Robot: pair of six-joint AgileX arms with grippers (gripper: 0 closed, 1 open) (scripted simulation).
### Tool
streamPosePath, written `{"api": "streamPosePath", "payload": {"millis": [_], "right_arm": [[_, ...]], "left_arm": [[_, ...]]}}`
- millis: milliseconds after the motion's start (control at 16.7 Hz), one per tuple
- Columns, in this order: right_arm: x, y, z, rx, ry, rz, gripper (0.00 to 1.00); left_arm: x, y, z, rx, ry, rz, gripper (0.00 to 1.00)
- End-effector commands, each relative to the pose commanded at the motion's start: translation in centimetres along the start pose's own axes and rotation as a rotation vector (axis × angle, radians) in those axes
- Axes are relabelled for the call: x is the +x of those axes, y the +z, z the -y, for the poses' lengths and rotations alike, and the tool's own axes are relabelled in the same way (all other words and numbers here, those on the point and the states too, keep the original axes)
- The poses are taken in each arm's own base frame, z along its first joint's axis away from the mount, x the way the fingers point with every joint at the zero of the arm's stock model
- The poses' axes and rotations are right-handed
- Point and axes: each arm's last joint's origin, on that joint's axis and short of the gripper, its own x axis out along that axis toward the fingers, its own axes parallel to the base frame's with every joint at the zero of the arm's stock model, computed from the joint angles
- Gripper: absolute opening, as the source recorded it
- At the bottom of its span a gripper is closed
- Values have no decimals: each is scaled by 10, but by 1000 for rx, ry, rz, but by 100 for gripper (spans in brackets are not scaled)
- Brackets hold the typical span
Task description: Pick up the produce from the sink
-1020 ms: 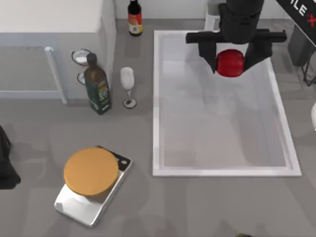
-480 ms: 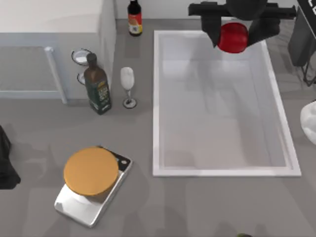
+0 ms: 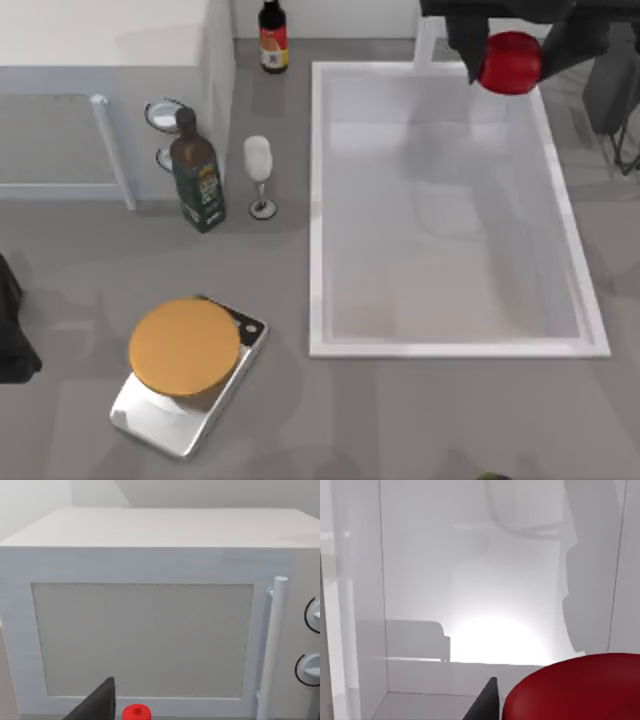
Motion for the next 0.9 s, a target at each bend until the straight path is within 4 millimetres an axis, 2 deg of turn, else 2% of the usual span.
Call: {"api": "streamPosePath", "payload": {"millis": [180,360,660,900], "right_arm": [[-9,-3,31,0,-19,-28,0],[-13,-18,69,2,-38,-71,0],[-7,-70,129,7,-55,-154,0],[0,-117,161,11,-54,-184,0]], "left_arm": [[0,0,0,0,0,0,100],[0,0,0,0,0,0,100],[0,0,0,0,0,0,100],[0,0,0,0,0,0,100]]}}
